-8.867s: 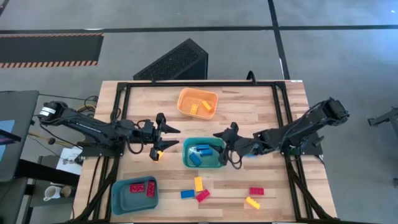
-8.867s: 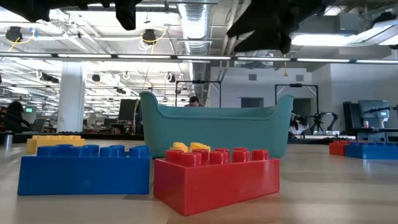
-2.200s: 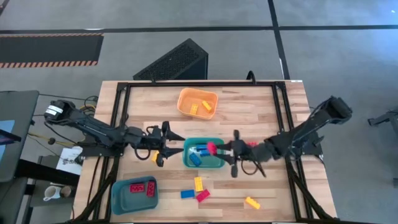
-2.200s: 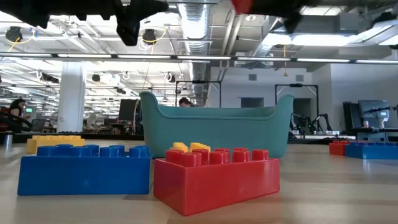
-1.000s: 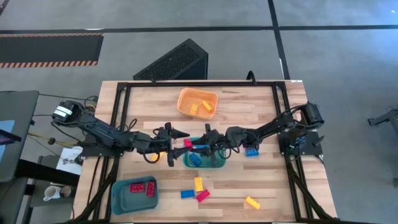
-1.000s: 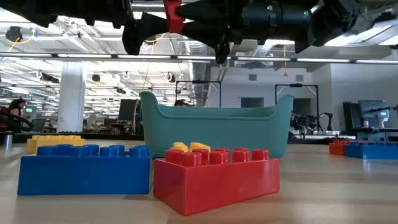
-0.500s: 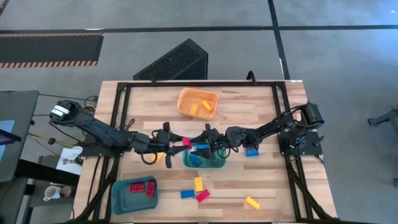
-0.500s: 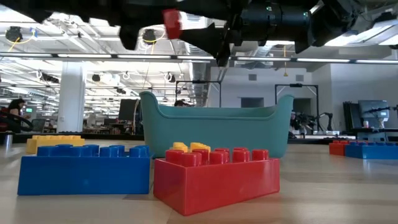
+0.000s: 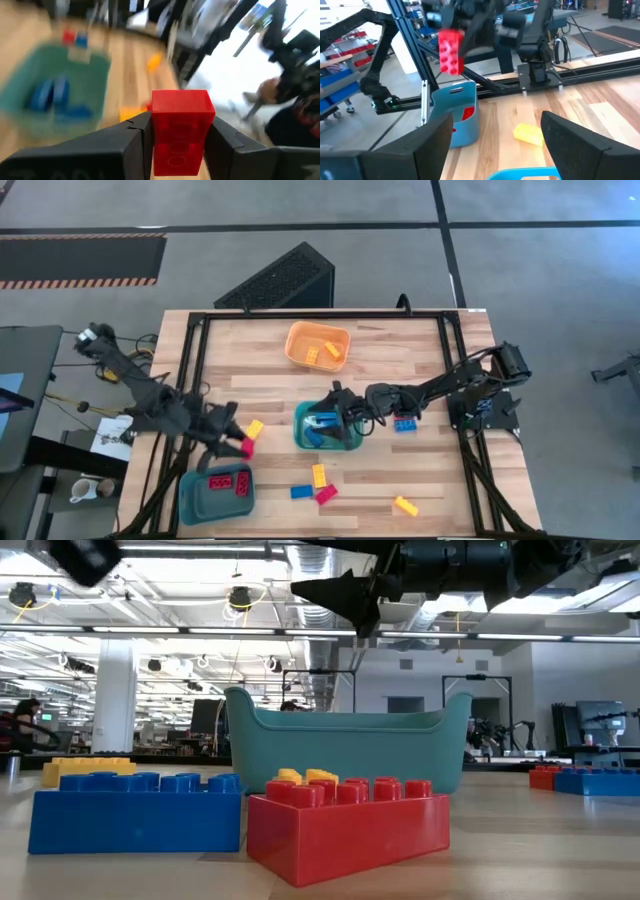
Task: Sort & place blocks by color
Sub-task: Put the red game piece into the blue bin, then put the yellow game piece into the yellow bin
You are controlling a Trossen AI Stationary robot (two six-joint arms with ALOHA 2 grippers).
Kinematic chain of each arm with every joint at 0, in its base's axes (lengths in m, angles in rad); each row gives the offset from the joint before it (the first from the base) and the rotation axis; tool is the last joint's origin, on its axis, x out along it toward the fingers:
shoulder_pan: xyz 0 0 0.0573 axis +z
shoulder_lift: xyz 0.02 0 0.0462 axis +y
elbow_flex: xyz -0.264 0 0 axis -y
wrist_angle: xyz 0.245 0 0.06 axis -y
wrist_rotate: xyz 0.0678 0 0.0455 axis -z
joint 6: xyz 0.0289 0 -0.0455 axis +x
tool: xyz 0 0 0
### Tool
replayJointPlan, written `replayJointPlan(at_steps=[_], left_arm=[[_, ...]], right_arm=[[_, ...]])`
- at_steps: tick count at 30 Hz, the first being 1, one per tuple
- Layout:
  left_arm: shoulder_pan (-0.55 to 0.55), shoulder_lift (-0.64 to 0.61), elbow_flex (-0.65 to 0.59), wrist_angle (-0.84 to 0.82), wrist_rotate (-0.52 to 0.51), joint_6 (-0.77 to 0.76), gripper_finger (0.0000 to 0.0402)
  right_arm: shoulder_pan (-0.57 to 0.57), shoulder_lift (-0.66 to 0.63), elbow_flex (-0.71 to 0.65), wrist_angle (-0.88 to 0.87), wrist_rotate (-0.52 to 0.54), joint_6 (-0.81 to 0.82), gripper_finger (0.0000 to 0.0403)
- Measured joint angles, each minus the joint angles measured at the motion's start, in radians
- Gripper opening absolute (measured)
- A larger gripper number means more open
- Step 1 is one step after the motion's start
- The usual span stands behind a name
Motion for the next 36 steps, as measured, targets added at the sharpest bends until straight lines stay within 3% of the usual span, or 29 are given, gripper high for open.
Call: replayJointPlan(at_steps=[5,14,16,23,28,32,34,36], left_arm=[[-0.155,0.11,0.083,-0.251,-0.073,-0.266,0.0095],[-0.251,0.415,0.217,-0.36,0.042,-0.456,0.0097],[-0.248,0.464,0.225,-0.358,0.071,-0.498,0.0124],[-0.204,0.497,0.256,-0.361,0.064,-0.515,0.0291],[-0.188,0.423,0.288,-0.363,-0.08,-0.411,0.034],[-0.194,0.358,0.292,-0.33,-0.33,-0.252,0.0335],[-0.2,0.35,0.273,-0.235,-0.477,-0.17,0.0324],[-0.185,0.351,0.234,-0.09,-0.504,-0.035,0.0311]], right_arm=[[-0.009,0.0,0.0,-0.004,0.007,0.0,0.0318],[-0.03,0.0,0.0,-0.018,0.009,0.001,0.0318],[-0.03,0.0,0.0,-0.023,0.01,0.002,0.0318],[-0.029,0.0,0.0,-0.022,0.01,0.003,0.0317],[-0.029,0.0,0.0,-0.023,0.009,0.026,0.0317],[-0.026,0.0,0.0,-0.023,0.01,0.027,0.0317],[-0.026,0.0,0.0,-0.023,0.009,0.028,0.0317],[-0.026,0.0,0.0,-0.023,0.009,0.029,0.0317]])
